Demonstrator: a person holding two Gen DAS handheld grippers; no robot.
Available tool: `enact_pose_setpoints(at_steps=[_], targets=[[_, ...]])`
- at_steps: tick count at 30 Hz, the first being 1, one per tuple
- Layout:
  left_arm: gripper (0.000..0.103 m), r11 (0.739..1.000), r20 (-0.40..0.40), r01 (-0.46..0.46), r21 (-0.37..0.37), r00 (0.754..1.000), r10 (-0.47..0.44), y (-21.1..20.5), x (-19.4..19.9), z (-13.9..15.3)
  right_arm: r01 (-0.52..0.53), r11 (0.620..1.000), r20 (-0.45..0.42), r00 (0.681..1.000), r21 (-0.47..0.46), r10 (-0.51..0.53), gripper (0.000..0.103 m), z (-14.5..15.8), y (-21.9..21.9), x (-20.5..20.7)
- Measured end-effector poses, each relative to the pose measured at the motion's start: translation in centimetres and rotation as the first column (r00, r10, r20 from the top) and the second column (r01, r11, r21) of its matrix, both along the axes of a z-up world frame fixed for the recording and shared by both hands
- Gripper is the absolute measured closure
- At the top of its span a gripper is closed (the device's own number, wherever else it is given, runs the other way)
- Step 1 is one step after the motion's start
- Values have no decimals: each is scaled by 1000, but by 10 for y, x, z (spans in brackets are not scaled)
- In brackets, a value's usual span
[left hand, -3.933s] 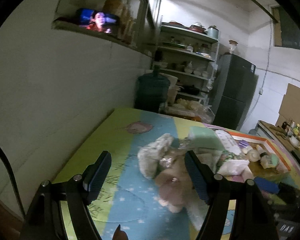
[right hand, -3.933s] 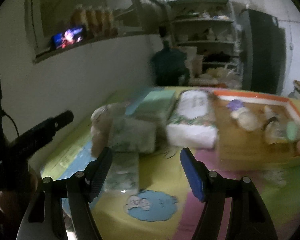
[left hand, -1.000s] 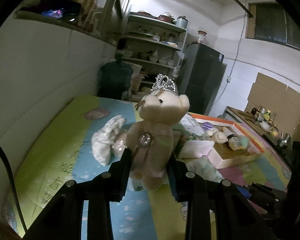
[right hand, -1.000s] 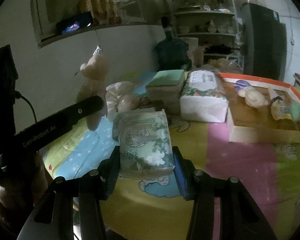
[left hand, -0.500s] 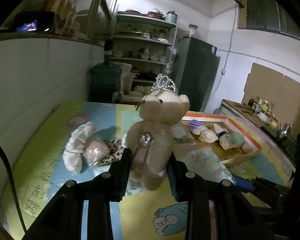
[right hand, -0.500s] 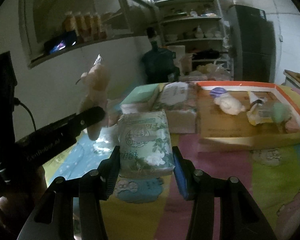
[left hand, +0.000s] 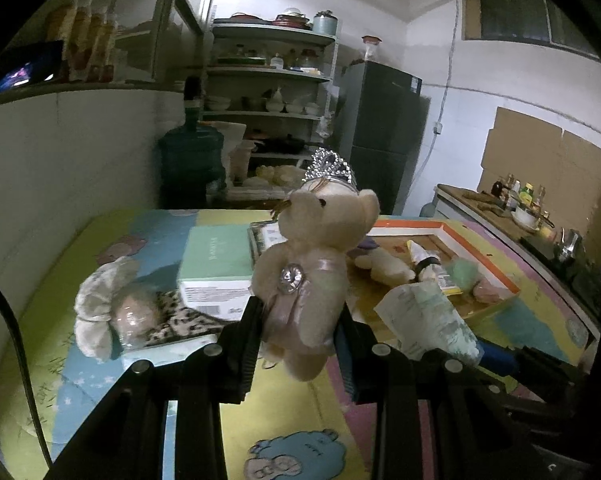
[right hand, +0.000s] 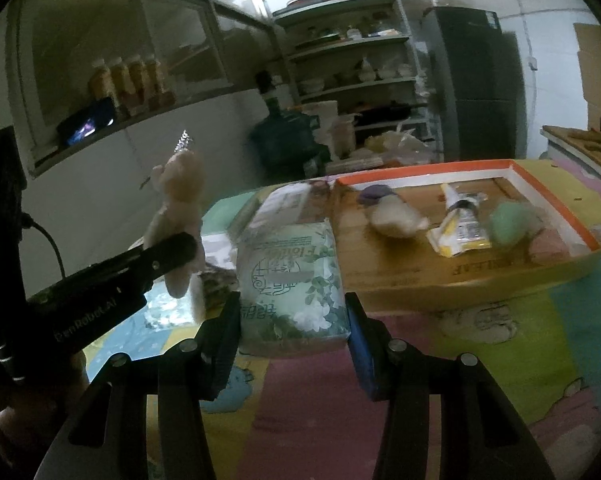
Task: Organize soft objects
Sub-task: 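Lift and carry the teddy bear and tissue packet over the tray with both grippers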
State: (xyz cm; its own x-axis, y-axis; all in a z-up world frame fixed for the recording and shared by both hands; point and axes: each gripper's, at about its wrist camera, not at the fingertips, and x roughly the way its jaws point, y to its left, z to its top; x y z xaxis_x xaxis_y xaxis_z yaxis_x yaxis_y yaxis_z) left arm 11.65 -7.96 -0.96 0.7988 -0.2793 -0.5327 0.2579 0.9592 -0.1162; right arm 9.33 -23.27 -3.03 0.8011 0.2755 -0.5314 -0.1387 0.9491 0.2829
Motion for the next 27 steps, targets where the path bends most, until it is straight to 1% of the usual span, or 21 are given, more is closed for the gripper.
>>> enact_pose_setpoints(at_steps=[9, 27], targets=[[68, 999, -3, 38, 12, 999, -38, -30, 10, 1, 46, 999, 17, 999, 7, -46, 52, 6, -27, 0], [68, 996, -15, 91, 21, 996, -90, -71, 29, 0, 119, 993, 26, 993, 17, -119, 52, 10, -71, 8]])
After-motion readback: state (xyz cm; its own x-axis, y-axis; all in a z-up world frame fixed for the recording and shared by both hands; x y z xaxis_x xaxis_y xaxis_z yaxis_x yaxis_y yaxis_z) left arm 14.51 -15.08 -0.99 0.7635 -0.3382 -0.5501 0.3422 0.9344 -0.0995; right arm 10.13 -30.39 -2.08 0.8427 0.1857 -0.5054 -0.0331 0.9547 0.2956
